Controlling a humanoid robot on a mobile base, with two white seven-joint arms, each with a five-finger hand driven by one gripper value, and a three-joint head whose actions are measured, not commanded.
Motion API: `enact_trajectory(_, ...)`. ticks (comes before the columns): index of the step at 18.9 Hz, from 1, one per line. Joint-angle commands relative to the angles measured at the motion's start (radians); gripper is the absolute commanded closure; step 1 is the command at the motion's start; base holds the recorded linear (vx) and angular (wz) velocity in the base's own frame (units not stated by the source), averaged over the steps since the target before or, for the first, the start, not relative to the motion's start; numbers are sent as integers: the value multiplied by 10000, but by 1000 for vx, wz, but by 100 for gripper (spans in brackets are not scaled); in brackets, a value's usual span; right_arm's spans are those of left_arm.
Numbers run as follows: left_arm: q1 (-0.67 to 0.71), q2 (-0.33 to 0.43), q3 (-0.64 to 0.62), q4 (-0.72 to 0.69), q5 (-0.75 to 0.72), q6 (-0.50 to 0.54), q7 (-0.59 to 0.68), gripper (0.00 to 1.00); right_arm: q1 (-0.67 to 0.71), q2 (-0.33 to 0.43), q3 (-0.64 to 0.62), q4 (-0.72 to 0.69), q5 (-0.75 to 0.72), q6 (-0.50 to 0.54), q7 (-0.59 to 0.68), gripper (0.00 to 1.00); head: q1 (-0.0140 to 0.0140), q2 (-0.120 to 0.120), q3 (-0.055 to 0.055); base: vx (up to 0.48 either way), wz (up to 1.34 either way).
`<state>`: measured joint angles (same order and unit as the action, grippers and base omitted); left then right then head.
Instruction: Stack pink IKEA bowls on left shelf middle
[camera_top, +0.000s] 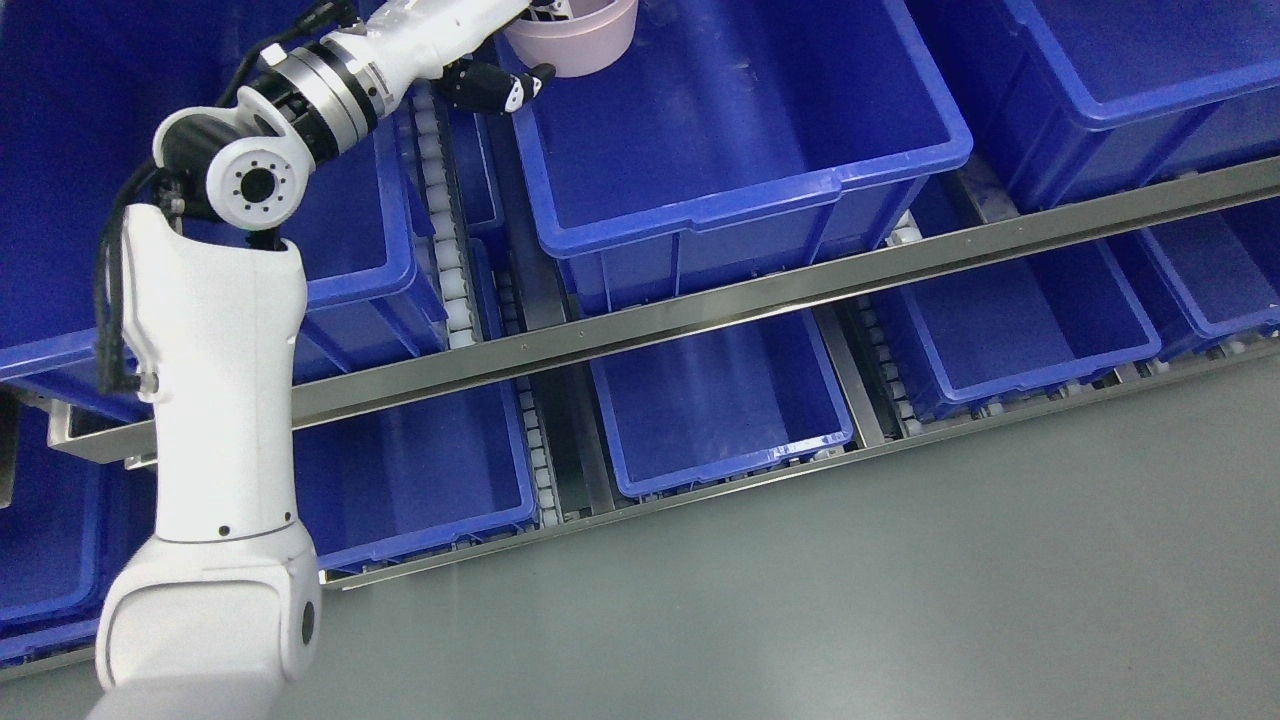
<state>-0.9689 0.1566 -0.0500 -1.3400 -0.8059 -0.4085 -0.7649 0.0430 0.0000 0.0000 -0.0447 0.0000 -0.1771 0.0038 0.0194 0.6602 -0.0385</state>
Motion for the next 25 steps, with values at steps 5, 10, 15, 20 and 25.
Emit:
enact_trajectory(5, 408, -676, -374, 361, -133, -11, -21, 91, 0, -175, -107, 2, 77, 7, 8, 0, 0, 0, 0, 0, 0)
enact_trajectory(10, 118, -1392, -283, 361, -133, 81, 40, 59, 0, -175, -107, 2, 77, 7, 8, 0, 0, 0, 0, 0, 0)
enact_trajectory(15, 316, -1392, 788, 300, 111, 188, 1598, 26, 0, -175, -107, 2, 77, 7, 8, 0, 0, 0, 0, 0, 0)
enact_trajectory(20, 760, -1392, 1313, -96, 5671, 3603, 8116, 6, 0, -175, -107, 2, 77, 7, 8, 0, 0, 0, 0, 0, 0)
enact_trajectory(25, 2387, -1392, 471, -2688, 6433, 5111, 8861, 0, 0, -175, -107, 2, 77, 7, 8, 0, 0, 0, 0, 0, 0)
